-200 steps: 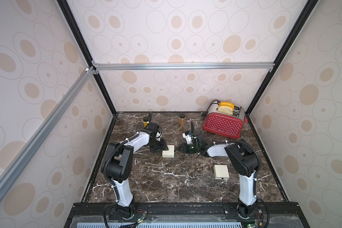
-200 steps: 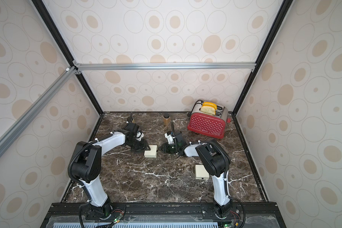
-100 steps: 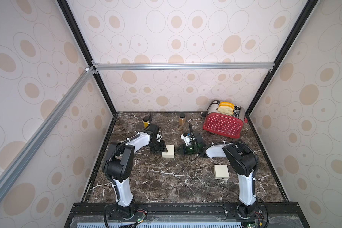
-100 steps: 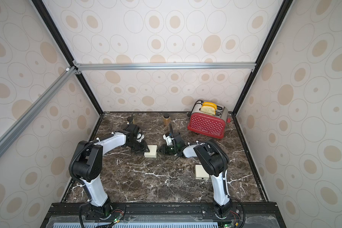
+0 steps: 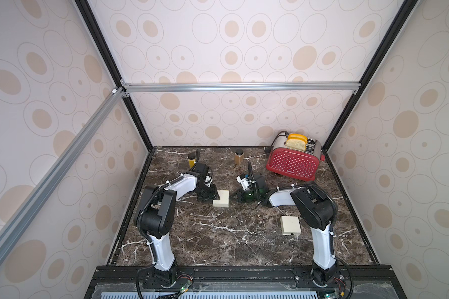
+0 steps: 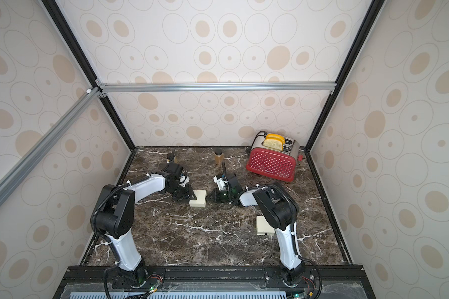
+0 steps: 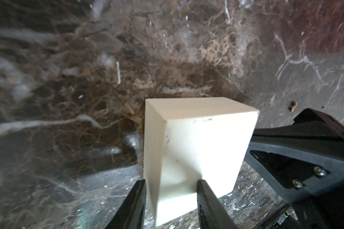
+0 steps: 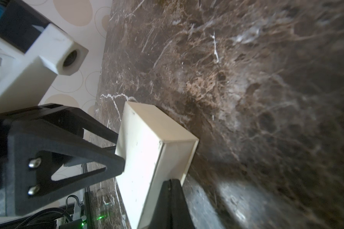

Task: Place the earrings into the drawer-style jewelry box
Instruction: Open the drawer in the jewelry box.

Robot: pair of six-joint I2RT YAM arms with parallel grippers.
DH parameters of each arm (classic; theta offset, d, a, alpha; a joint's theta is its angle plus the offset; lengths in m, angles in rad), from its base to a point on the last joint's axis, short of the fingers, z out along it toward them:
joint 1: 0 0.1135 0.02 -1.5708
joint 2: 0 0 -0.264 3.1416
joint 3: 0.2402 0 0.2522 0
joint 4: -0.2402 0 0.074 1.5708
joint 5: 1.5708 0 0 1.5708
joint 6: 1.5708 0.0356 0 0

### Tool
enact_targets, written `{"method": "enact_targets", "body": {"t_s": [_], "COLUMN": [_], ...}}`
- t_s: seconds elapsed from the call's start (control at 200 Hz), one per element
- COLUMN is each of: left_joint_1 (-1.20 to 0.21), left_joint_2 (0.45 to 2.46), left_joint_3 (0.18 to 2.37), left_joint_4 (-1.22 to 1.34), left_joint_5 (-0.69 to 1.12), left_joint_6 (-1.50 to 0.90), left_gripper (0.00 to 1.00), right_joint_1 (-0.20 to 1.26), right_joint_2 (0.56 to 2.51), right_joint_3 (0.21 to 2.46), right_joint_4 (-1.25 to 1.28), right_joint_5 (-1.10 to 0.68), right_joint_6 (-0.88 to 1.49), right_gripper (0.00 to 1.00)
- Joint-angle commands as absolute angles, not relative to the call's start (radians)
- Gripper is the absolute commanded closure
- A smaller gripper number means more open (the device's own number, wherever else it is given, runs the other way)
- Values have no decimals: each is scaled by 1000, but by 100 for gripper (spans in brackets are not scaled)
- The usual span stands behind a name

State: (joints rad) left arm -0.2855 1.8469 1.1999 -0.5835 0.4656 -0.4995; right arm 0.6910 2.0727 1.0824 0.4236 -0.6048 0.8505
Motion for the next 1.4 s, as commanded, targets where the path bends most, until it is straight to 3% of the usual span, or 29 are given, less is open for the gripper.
{"method": "enact_targets", "body": {"t_s": [0.0,0.756,1.392], "left_joint_1": [-270,-255,-254], "left_joint_2": [1876,1923,1931], "left_joint_3": [1181,1159,1164], "left_joint_4": [-623,-626,-626], "left_joint_5": [411,384,396], "left_joint_6": [-477,-476,-463], "left_gripper": [58,64,63], "right_joint_1": [700,674,659], "right_joint_2": [2074,1900,1892], "right_joint_3": [1077,953,1056], "right_joint_4": [440,219,21], "right_joint_5": [-590,-410,-363], "right_joint_6": [861,759,623], "right_gripper": [100,100,100]}}
